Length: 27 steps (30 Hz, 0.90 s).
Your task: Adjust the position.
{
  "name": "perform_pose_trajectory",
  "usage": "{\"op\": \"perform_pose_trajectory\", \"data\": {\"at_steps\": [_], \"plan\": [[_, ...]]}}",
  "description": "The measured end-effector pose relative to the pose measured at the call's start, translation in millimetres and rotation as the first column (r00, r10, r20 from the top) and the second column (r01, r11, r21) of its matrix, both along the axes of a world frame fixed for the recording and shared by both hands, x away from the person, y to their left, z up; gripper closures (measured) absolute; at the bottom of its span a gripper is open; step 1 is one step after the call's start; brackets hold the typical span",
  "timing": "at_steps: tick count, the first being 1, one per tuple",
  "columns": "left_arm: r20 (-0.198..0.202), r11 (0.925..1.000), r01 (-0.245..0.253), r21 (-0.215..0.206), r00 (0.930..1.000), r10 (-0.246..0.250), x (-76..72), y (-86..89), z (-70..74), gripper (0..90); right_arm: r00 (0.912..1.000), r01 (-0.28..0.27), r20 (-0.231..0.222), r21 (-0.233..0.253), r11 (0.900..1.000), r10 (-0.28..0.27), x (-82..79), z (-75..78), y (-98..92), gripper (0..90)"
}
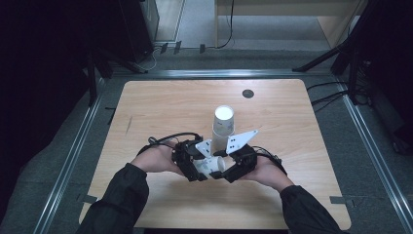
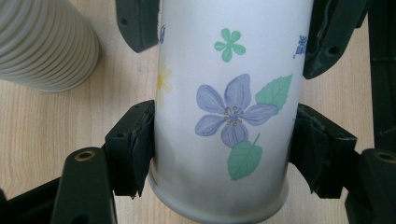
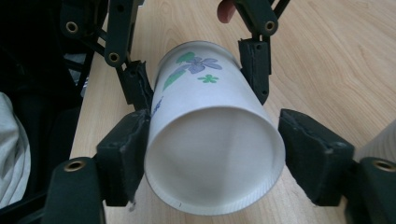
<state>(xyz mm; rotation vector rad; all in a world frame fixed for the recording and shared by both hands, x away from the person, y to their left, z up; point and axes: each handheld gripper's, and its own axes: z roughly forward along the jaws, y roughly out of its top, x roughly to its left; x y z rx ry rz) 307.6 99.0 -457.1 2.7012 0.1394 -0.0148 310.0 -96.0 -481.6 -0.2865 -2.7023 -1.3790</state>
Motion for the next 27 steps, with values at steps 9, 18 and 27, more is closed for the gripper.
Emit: {"op": "perform_pose_trajectory", "data": {"at_steps": [9, 18, 27], "plan": [[-0.032, 0.9998, -0.015, -0.014, 0.9994, 0.014, 2.8, 3.3, -0.2, 24.2, 0.9999, -0.015, -0.003, -0.002, 1.0, 0.015, -0.2, 3.0, 1.0, 35.2], [-0.06, 0.9918, -0.09, -0.091, 0.9946, 0.084, 9.2, 14.1, 3.0, 10.5, 0.9999, 0.012, -0.007, 0.045, 0.999, -0.012, 4.4, 10.4, -11.2, 35.0], [-0.094, 0.9789, -0.109, -0.173, 0.9912, 0.094, 7.9, 26.1, 4.5, 10.3, 0.9998, 0.021, -0.009, 0.085, 0.996, -0.02, 5.8, 16.9, -22.0, 34.9]]}}
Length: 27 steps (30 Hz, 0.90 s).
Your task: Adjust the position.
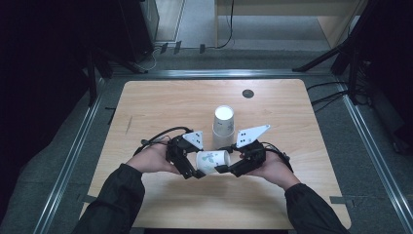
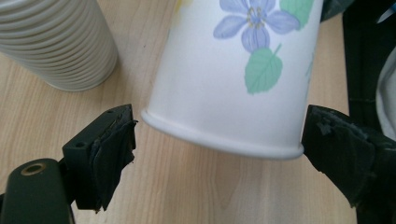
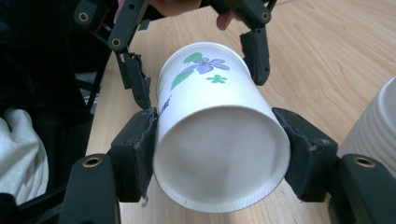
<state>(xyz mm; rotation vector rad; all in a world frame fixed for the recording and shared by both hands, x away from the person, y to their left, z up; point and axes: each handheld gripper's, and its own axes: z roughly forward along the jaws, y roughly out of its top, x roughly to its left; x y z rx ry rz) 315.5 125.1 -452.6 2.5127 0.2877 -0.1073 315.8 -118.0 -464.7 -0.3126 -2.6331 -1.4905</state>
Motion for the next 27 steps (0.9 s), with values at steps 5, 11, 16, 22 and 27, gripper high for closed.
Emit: {"op": "perform_pose_trajectory", "data": {"at_steps": [5, 11, 16, 22, 27], "plan": [[-0.015, 0.9988, -0.007, -0.049, 0.9999, 0.006, -1.6, 5.8, -0.5, 10.3, 0.9999, -0.001, -0.011, 0.022, 1.0, 0.001, -0.4, 3.1, -4.2, 34.9], [-0.021, 0.9898, -0.015, -0.142, 0.9997, 0.012, -5.1, 10.8, 0.2, 10.4, 0.9998, -0.003, -0.017, 0.051, 0.999, 0.004, -0.5, 5.6, -7.1, 34.9], [-0.032, 0.9764, -0.023, -0.215, 0.9993, 0.017, -4.7, 11.1, -3.1, 11.7, 0.9996, -0.013, -0.024, 0.066, 0.998, 0.015, -1.6, 7.3, -6.7, 34.9], [-0.034, 0.9643, -0.01, -0.265, 0.9994, 0.001, -5.2, 8.5, -6.1, 12.7, 0.9992, -0.021, -0.033, 0.084, 0.996, 0.024, -2.6, 8.7, -6.4, 34.9], [-0.035, 0.956, -0.007, -0.293, 0.9994, -0.003, -5.2, 7.1, -6.7, 13.8, 0.9987, -0.026, -0.041, 0.095, 0.995, 0.03, -2.4, 9.1, -6.7, 34.9]]}}
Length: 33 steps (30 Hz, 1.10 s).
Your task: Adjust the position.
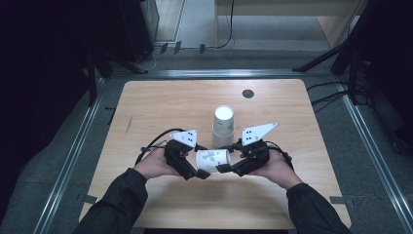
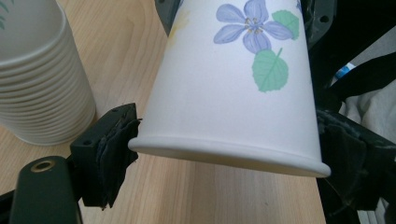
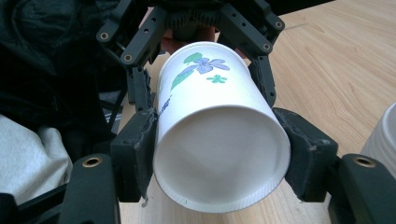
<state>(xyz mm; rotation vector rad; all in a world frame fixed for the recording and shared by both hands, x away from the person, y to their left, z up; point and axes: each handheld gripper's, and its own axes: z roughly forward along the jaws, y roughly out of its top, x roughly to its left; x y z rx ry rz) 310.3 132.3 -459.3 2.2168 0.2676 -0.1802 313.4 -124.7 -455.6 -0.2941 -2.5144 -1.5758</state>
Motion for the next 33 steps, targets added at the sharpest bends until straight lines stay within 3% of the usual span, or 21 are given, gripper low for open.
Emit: {"op": "perform_pose_trajectory", "data": {"at_steps": [5, 16, 21, 28, 33], "plan": [[0.018, 1.0, 0.008, -0.002, 0.9998, -0.008, -1.1, -0.4, 0.3, 17.7, 0.9999, -0.004, -0.013, 0.018, 1.0, 0.004, 0.3, 0.6, 0.2, 34.9], [0.022, 0.9998, 0.011, 0.016, 0.9997, -0.011, -1.0, 0.6, 1.1, 23.3, 0.9999, -0.005, -0.016, 0.004, 1.0, 0.005, -0.2, -0.6, 1.8, 34.3], [0.02, 0.9997, -0.004, 0.025, 0.9998, 0.004, -0.6, 5.2, 4.7, 23.8, 0.9999, 0.004, -0.011, -0.01, 1.0, -0.004, -0.1, -1.4, 2.8, 26.9], [0.032, 0.9959, -0.033, 0.084, 0.999, 0.03, 1.0, 12.1, 15.8, 23.9, 0.9996, 0.027, 0.008, -0.048, 0.998, -0.026, 0.9, -3.8, 2.6, 25.9], [0.055, 0.9867, -0.034, 0.159, 0.9982, 0.026, -0.2, 13.3, 23.2, 23.9, 0.9996, 0.024, 0.017, -0.071, 0.997, -0.022, 0.9, -6.0, 3.8, 25.8]]}}
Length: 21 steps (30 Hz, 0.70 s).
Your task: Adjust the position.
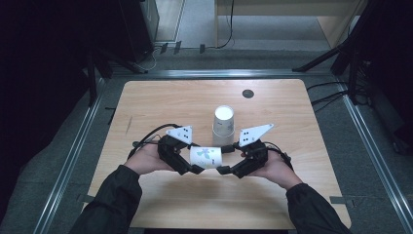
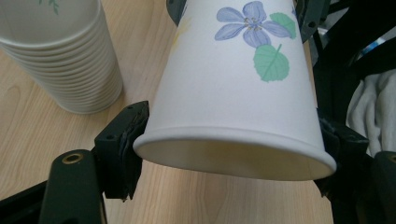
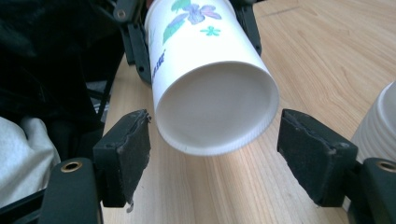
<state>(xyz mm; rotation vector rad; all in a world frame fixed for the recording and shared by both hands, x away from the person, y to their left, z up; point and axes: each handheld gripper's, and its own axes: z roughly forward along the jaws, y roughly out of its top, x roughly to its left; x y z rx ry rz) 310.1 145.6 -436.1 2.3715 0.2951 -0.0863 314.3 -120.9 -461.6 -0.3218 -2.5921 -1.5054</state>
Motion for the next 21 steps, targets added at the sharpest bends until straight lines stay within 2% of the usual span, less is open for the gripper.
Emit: {"op": "perform_pose_trajectory", "data": {"at_steps": [6, 9, 12, 16, 21], "plan": [[0.01, 0.9979, -0.002, 0.065, 1.0, 0.001, -0.3, -0.7, 4.2, 23.9, 0.9999, -0.004, 0.012, -0.037, 0.999, 0.005, -1.1, -2.9, 3.5, 25.3], [0.004, 0.9957, -0.001, 0.092, 1.0, 0.001, 1.0, -1.4, 5.0, 23.9, 0.9998, -0.008, 0.019, -0.041, 0.999, 0.009, -1.6, -3.7, 5.1, 25.3], [-0.019, 0.9924, 0.0, 0.123, 0.9998, 0.002, 2.6, -2.8, 4.4, 23.9, 0.9998, -0.005, 0.018, -0.05, 0.999, 0.006, -1.9, -4.3, 5.9, 25.2], [-0.023, 0.9884, 0.002, 0.152, 0.9997, 0.001, 3.0, -4.4, 3.0, 24.0, 0.9997, -0.002, 0.024, -0.058, 0.998, 0.004, -1.8, -5.1, 6.6, 25.2], [-0.016, 0.9795, 0.012, 0.201, 0.9998, -0.009, 2.4, -8.7, 2.6, 24.0, 0.9997, -0.001, 0.024, -0.063, 0.998, 0.003, -2.2, -5.8, 7.8, 25.0]]}}
